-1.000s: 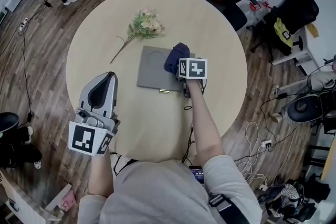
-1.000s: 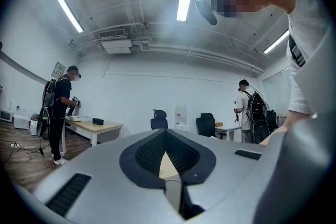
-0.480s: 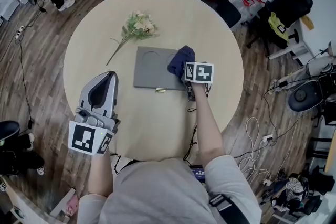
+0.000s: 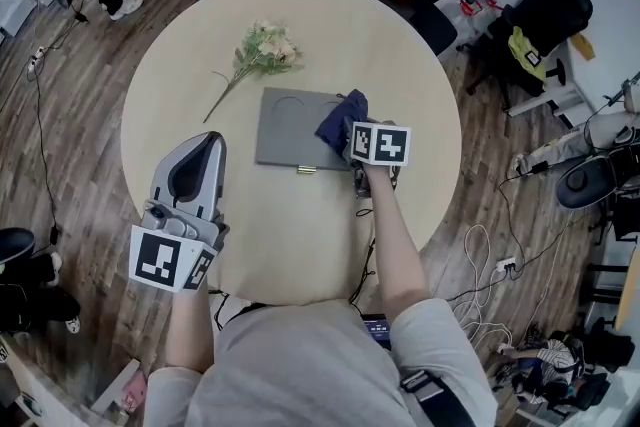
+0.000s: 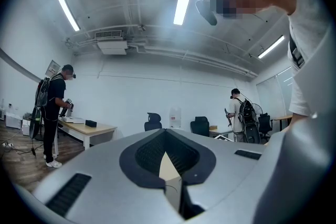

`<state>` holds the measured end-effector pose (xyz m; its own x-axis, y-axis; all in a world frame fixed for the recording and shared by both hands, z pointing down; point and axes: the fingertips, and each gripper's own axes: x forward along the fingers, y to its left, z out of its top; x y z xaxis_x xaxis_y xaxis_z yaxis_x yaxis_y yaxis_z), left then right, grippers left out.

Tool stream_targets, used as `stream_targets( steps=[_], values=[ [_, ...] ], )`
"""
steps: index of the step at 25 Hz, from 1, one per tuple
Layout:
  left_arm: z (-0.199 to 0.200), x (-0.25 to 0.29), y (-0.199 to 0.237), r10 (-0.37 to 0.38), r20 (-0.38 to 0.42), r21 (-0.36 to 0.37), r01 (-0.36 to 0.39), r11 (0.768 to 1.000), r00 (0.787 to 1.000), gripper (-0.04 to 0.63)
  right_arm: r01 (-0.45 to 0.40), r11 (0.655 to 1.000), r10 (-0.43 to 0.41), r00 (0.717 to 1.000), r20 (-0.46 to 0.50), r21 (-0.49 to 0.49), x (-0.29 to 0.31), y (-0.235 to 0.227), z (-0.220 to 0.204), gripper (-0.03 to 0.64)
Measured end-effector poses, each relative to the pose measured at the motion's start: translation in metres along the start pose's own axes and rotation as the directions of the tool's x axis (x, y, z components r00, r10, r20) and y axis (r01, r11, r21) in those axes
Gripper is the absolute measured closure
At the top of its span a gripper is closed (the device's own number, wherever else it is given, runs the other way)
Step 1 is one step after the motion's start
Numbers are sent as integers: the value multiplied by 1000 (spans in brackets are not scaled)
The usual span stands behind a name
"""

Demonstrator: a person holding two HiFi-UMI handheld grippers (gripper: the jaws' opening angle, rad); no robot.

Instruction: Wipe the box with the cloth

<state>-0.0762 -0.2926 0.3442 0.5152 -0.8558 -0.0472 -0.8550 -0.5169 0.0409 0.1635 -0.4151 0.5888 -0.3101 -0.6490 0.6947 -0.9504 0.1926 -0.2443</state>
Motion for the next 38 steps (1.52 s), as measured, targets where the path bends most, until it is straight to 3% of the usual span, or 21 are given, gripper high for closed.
stream_targets(
  steps=[4, 11, 14, 17, 20, 23, 38],
  values=[
    [3, -5, 1, 5, 7, -1, -5, 1000, 1000, 588, -129, 991, 130, 991, 37, -24, -6, 57, 10, 571],
    [4, -22, 13, 40, 10, 2, -40, 999, 999, 588, -355, 934, 357, 932, 57, -41, -11, 157, 19, 571],
    [3, -32, 22, 66, 10, -1, -66, 998, 998, 588, -402, 916, 402, 916, 19, -8, -3, 180, 5, 571],
    [3, -39, 29, 86, 7, -1, -86, 996, 996, 588, -356, 934, 353, 933, -65, -28, 20, 184, -19, 571],
    [3, -43, 34, 104, 0, 3, -104, 995, 995, 588, -263, 957, 245, 959, -144, -125, 46, 174, -39, 571],
    [4, -46, 41, 119, 1, 1, -119, 993, 993, 588, -232, 956, 204, 966, -161, -180, 54, 171, -41, 571],
    [4, -29, 22, 75, 5, -2, -75, 997, 997, 588, -160, 986, 154, 983, -95, -56, 37, 104, -44, 569]
  ],
)
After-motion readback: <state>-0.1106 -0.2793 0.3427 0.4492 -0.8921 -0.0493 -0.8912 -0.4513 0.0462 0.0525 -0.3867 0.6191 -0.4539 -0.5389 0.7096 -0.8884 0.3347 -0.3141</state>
